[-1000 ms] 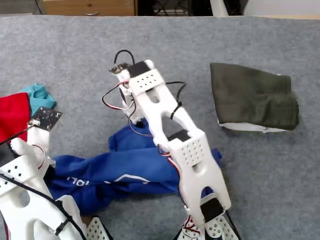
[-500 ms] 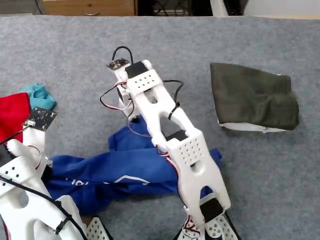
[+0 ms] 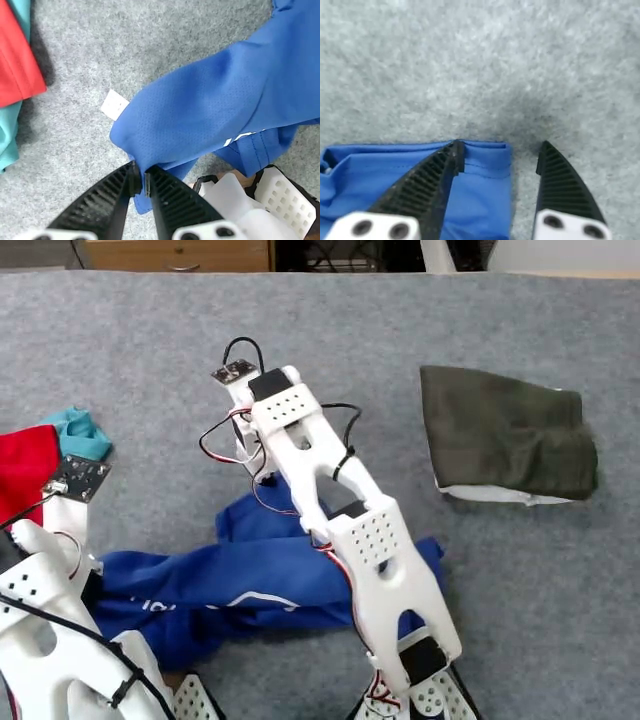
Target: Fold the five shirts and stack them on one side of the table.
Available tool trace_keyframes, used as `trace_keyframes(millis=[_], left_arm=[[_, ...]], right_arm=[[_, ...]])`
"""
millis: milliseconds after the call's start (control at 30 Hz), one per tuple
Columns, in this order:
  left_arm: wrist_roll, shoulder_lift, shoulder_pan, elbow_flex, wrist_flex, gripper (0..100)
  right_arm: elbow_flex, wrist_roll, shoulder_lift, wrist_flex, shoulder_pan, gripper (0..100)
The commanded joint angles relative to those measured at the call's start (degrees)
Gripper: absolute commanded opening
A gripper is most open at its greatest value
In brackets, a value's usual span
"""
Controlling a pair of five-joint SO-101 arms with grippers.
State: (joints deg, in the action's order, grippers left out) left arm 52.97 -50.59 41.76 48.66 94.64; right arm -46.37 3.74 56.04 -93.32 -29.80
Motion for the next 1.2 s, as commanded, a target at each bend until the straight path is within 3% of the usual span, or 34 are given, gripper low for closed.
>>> trace_keyframes(millis=[0,200,367,733,1167], left_arm=[[0.62,-0.79,0.48,-0.13,-0.26,3],[0.62,-0.79,0.48,-0.13,-0.26,3],[0.62,-0.79,0.57,-0.48,-0.09,3],[0.62,-0.79,0.48,-0.66,-0.44,3],[0.62,-0.79,0.48,-0.48,-0.44,3]], right_arm=[[-3.03,0.26,-2.07,-1.76,1.14,24.3],[-8.66,1.05,-7.08,-7.91,1.14,24.3],[-2.68,1.41,-12.0,-7.91,0.09,24.3],[6.29,2.64,-11.47,0.09,0.62,24.3],[6.55,2.55,-4.53,1.14,0.18,24.3]])
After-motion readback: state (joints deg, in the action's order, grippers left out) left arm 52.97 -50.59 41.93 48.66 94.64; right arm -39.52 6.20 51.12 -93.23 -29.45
